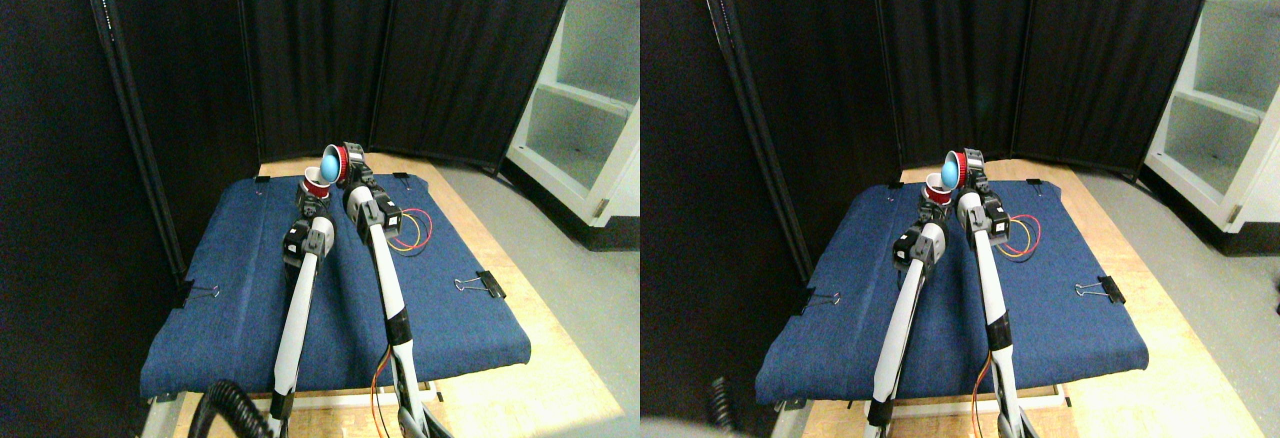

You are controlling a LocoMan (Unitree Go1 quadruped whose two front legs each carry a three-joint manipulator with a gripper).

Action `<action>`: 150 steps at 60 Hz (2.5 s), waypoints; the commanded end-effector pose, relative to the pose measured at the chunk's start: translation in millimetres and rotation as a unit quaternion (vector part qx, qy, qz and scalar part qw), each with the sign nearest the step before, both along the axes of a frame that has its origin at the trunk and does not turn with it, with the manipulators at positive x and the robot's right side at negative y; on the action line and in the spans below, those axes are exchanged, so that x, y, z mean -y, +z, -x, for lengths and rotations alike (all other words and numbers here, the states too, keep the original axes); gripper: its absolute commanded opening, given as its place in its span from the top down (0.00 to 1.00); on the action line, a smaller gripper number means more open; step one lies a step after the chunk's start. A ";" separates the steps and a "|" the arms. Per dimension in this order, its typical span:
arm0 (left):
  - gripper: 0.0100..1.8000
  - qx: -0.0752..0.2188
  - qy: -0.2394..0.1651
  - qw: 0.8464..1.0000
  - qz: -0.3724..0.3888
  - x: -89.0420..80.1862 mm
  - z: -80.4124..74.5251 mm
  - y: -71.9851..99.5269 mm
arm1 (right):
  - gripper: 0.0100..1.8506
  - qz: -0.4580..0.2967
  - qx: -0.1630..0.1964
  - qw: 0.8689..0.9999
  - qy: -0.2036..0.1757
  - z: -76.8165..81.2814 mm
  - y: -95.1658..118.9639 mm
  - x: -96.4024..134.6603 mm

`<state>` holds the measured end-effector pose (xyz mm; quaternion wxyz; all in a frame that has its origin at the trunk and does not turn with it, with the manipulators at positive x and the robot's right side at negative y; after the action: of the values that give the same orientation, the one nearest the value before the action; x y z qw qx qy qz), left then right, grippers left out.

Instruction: Pour (bimanual)

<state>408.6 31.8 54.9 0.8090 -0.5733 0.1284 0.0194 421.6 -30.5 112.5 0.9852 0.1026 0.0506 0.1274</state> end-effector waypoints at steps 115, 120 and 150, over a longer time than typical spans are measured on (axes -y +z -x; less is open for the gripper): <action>0.82 0.013 0.009 1.000 0.002 -3.2 -4.8 4.8 | 0.81 -0.131 -0.041 0.981 -0.140 -8.7 3.8 24.6; 0.82 0.014 0.017 1.000 0.007 -6.0 -4.7 5.3 | 0.81 -0.188 -0.038 0.969 -0.156 -8.4 0.2 26.7; 0.82 0.032 0.064 0.996 0.051 -27.4 -8.0 2.1 | 0.82 -0.479 -0.046 0.859 -0.176 -12.1 -45.7 53.8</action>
<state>413.6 57.4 53.3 0.7879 -0.6078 0.0855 0.0505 430.1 -82.8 64.4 0.8234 0.5644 0.0268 -0.0531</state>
